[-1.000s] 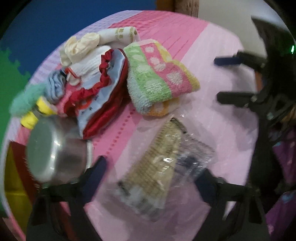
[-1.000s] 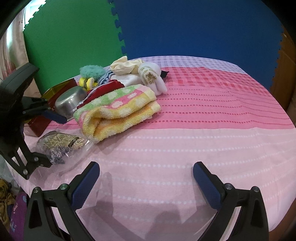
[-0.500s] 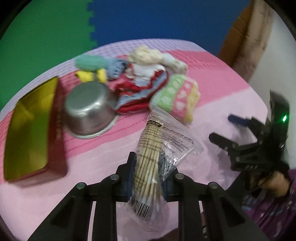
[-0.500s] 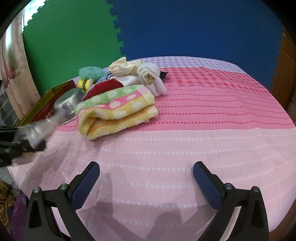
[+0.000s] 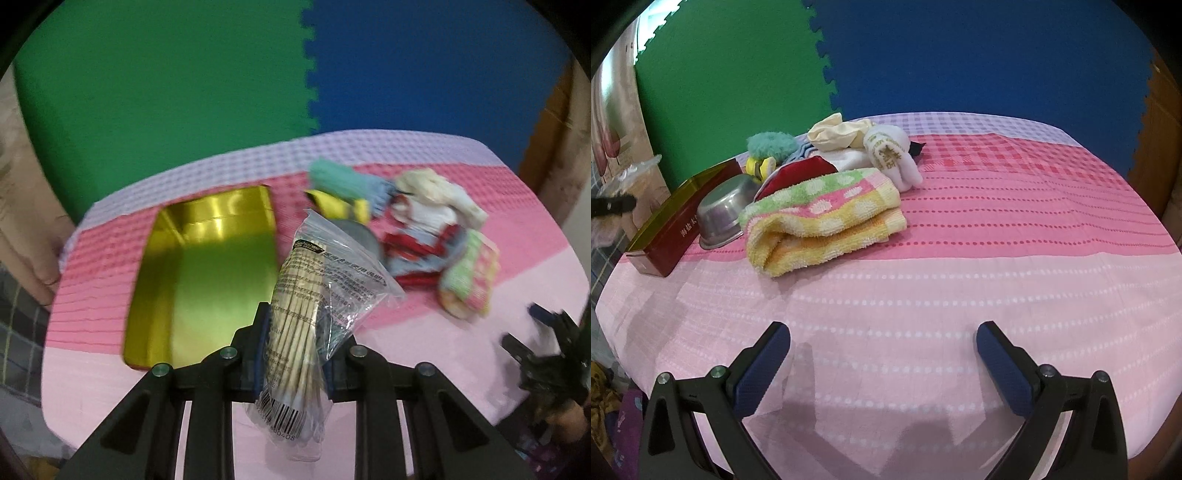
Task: Organize soft objects
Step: 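Carry the cotton swab bag into the red tin and open the left gripper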
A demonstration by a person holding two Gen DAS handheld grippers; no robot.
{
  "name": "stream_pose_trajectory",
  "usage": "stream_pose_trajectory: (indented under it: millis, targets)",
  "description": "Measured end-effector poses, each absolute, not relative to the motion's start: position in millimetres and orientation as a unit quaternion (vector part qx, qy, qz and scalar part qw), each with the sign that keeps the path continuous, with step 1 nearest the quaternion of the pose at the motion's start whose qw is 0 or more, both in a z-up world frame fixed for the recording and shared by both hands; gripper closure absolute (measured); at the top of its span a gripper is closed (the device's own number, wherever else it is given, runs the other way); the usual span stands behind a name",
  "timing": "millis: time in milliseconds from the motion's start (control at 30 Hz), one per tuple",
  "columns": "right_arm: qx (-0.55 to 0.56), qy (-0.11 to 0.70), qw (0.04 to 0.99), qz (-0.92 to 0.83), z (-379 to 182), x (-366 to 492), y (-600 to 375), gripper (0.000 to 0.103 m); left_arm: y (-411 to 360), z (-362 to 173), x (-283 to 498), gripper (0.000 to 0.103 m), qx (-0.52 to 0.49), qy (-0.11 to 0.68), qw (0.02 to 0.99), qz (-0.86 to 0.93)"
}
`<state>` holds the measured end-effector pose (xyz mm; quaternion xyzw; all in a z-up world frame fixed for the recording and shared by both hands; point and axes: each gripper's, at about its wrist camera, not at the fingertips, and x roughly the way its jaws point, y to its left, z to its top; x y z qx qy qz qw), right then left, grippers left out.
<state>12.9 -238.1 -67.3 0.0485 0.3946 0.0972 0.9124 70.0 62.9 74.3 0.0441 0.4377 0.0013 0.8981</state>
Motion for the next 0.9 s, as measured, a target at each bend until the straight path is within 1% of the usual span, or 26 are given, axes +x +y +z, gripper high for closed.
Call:
stream_pose_trajectory:
  millis: [167, 400, 567, 667, 733, 800, 900]
  targets:
    - [0.043, 0.395, 0.913, 0.093, -68.1, 12.4, -237.1, 0.0, 86.1, 71.0, 86.9, 0.081, 0.043, 0.436, 0.898, 0.036]
    - [0.03, 0.397, 0.913, 0.088, -69.0, 13.4, -232.8, 0.0, 115.0, 49.3, 118.5, 0.081, 0.034, 0.451, 0.889, 0.067]
    - [0.022, 0.398, 0.913, 0.085, -69.3, 14.0, -230.6, 0.0, 128.8, 36.7, 134.4, 0.076, 0.035, 0.464, 0.882, 0.074]
    - [0.018, 0.398, 0.913, 0.083, -69.3, 14.4, -229.1, 0.0, 131.4, 32.0, 139.5, 0.062, 0.046, 0.466, 0.88, 0.085]
    - [0.017, 0.399, 0.913, 0.083, -69.2, 15.1, -228.5, 0.0, 132.3, 31.0, 140.6, 0.041, 0.055, 0.462, 0.88, 0.095]
    - [0.015, 0.399, 0.913, 0.083, -69.1, 15.6, -228.1, 0.0, 133.5, 31.8, 140.5, 0.033, 0.059, 0.456, 0.883, 0.098]
    - [0.014, 0.399, 0.913, 0.082, -69.0, 15.3, -227.8, 0.0, 132.9, 33.8, 139.0, 0.028, 0.071, 0.45, 0.884, 0.106]
